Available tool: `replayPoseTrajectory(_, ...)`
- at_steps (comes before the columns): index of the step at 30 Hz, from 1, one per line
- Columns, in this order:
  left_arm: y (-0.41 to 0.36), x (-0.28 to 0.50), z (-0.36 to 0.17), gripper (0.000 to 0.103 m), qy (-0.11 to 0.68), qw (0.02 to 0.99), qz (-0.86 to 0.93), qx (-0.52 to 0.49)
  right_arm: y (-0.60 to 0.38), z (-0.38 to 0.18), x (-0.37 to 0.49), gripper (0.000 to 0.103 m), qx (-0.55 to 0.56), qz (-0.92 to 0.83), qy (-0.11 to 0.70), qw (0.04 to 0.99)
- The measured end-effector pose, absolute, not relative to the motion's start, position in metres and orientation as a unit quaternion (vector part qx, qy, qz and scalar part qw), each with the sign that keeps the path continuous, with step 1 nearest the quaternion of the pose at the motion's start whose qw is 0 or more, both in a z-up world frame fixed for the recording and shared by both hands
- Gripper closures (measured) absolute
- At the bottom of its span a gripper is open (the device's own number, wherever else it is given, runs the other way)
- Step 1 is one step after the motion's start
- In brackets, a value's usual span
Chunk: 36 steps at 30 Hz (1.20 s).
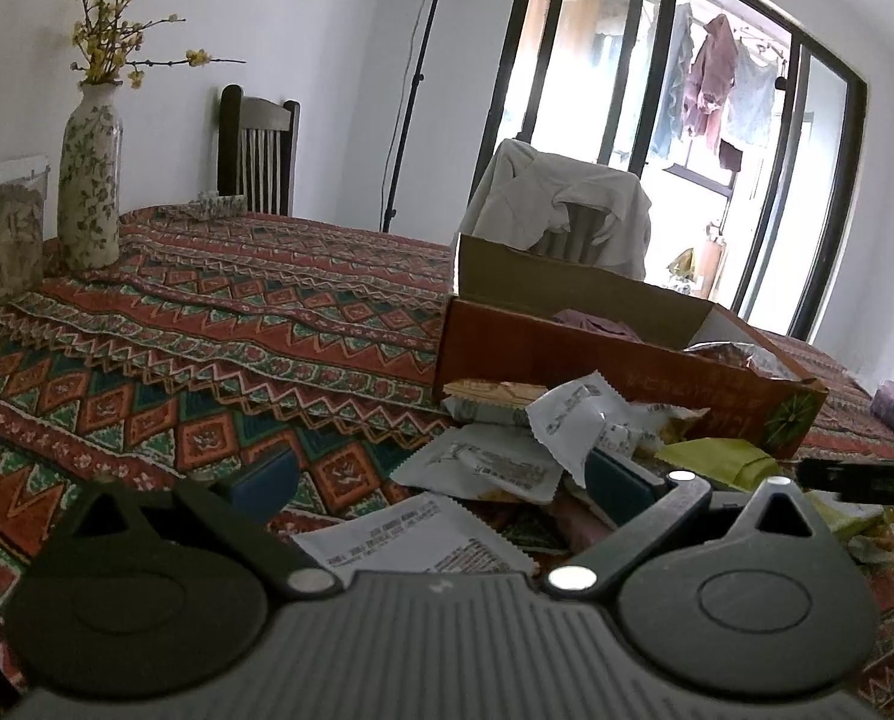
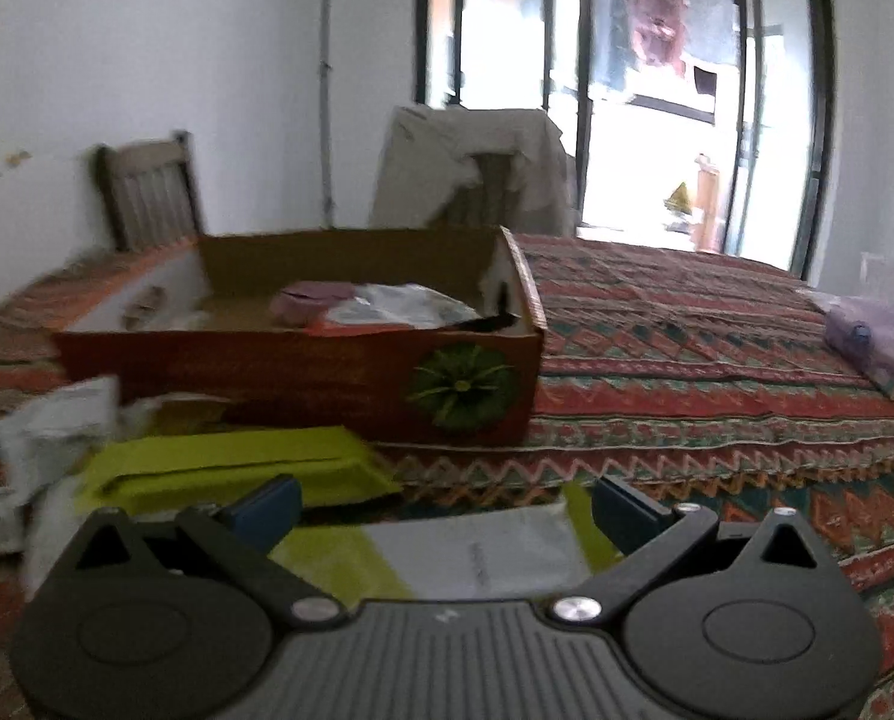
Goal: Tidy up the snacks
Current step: 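Grasp the white-and-green bar packet with the right tool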
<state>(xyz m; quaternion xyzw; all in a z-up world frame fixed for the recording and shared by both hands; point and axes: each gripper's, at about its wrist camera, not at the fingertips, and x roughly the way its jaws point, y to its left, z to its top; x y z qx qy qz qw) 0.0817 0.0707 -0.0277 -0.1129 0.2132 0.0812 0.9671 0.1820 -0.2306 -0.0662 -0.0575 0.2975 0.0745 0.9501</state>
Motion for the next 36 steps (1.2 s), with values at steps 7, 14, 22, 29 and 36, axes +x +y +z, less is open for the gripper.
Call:
replayPoseTrajectory(7, 0.073, 0.083, -0.029, 0.0, 0.219, 0.965, 0.083, -0.12, -0.221, -0.076, 0.169, 0.0, -0.105, 0.113, 0.296, 0.943)
replayPoseTrajectory(14, 0.072, 0.084, -0.029, 0.0, 0.219, 0.964, 0.087, -0.12, -0.228, -0.081, 0.141, 0.001, -0.175, 0.197, 0.275, 0.925)
replayPoseTrajectory(22, 0.073, 0.083, -0.029, 0.0, 0.219, 0.964, 0.095, -0.119, -0.246, -0.065, 0.136, 0.002, -0.102, 0.184, 0.288, 0.934)
replayPoseTrajectory(29, 0.075, 0.081, -0.029, 0.0, 0.216, 0.963, 0.1, -0.123, -0.24, -0.08, 0.143, 0.039, -0.062, 0.161, 0.33, 0.928)
replayPoseTrajectory(36, 0.076, 0.08, -0.029, 0.0, 0.214, 0.963, 0.099, -0.127, -0.236, -0.081, 0.132, 0.062, -0.136, 0.186, 0.315, 0.92)
